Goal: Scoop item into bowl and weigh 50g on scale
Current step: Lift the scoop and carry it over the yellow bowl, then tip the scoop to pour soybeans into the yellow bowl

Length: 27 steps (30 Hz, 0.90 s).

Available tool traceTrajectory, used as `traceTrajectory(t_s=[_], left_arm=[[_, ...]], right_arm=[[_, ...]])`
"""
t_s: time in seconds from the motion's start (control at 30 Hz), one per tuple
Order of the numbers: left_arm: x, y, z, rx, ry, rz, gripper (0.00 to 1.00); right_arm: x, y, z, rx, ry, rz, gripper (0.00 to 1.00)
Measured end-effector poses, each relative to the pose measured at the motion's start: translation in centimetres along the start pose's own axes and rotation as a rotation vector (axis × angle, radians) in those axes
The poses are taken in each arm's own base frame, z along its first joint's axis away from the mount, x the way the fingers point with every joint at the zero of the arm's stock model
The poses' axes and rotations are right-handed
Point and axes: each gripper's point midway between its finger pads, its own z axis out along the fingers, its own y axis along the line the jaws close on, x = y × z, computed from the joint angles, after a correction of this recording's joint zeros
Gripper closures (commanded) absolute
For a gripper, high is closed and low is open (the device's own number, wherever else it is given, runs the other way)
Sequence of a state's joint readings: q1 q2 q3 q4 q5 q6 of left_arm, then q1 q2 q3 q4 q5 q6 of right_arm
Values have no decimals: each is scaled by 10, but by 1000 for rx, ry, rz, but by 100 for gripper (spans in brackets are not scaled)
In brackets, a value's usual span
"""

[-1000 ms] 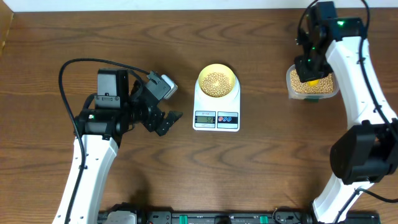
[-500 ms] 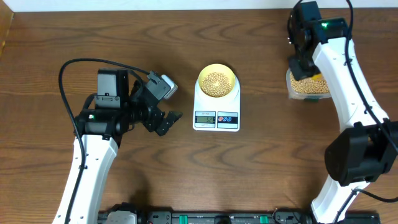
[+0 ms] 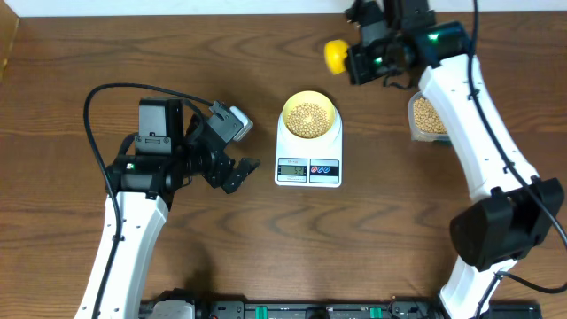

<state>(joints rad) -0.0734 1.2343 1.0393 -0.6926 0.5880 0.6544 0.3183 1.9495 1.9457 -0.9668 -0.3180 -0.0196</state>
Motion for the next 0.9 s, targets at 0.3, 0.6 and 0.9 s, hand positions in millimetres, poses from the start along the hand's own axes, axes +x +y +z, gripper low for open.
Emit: traceTrajectory(t_s=[0.3,0.6,0.9], left_arm=[[0,0,0,0,0,0,2],[0,0,0,0,0,0,2],[0,0,0,0,0,0,2]], right_arm=[[26,60,18,-105,109,-60,99],[42,58,44,-64,179,-93,99],[63,53,66,-53,261,-103,99]])
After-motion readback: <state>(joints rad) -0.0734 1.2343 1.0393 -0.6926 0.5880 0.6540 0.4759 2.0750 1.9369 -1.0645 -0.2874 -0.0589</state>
